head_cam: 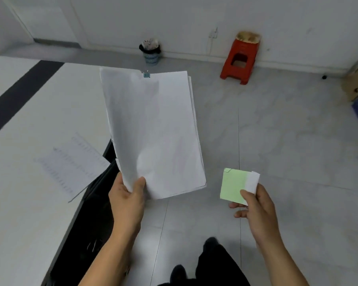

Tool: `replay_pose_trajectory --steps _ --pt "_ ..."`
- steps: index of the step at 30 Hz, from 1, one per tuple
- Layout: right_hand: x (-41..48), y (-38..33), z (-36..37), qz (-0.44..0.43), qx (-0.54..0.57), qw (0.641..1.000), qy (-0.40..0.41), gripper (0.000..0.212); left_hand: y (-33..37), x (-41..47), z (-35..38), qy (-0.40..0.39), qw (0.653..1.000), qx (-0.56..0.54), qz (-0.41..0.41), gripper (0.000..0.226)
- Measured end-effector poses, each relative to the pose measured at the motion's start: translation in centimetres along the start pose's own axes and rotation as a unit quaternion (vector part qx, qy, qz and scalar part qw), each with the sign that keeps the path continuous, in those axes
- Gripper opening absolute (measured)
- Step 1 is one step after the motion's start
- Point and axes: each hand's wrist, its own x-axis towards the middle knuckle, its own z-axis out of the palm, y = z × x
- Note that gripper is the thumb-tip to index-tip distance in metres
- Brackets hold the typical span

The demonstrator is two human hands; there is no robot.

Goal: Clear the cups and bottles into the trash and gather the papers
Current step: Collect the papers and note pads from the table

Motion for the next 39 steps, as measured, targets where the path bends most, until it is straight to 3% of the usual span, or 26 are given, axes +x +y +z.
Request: replay_pose_trajectory --steps 7,14,21,28,34,39 --pt "21.8 -2.1 1.8 0.02 0.016 1.0 0.008 0.024 1.3 14.1 14.8 -0.005 1.0 0.014 -0.022 0.032" --pt "42.9 -12.5 6.4 0.0 -0.003 0.998 -0.067 0.026 8.4 28.6 25.7 0.069 0.998 -0.006 -0.011 0.029" --pt "59.5 -18.8 15.3 -0.002 -0.036 0.986 -0.16 0.025 9.7 40.8 32.9 0.139 0.987 -0.069 -0.045 0.029" --pt "76.3 -22.5 26.5 0.016 -0.088 0.974 -0.21 0.023 10.5 58.7 38.6 0.201 0.975 -0.063 -0.074 0.024" --pt "87.9 -31.3 36.8 -0.026 -0.078 0.964 -0.252 0.025 17.0 74.1 41.2 0.226 0.972 -0.049 -0.033 0.03" --pt "97.7 -33.8 46.5 -0.016 -0.072 0.948 -0.309 0.023 18.2 84.4 42.1 0.279 0.958 -0.068 -0.023 0.036"
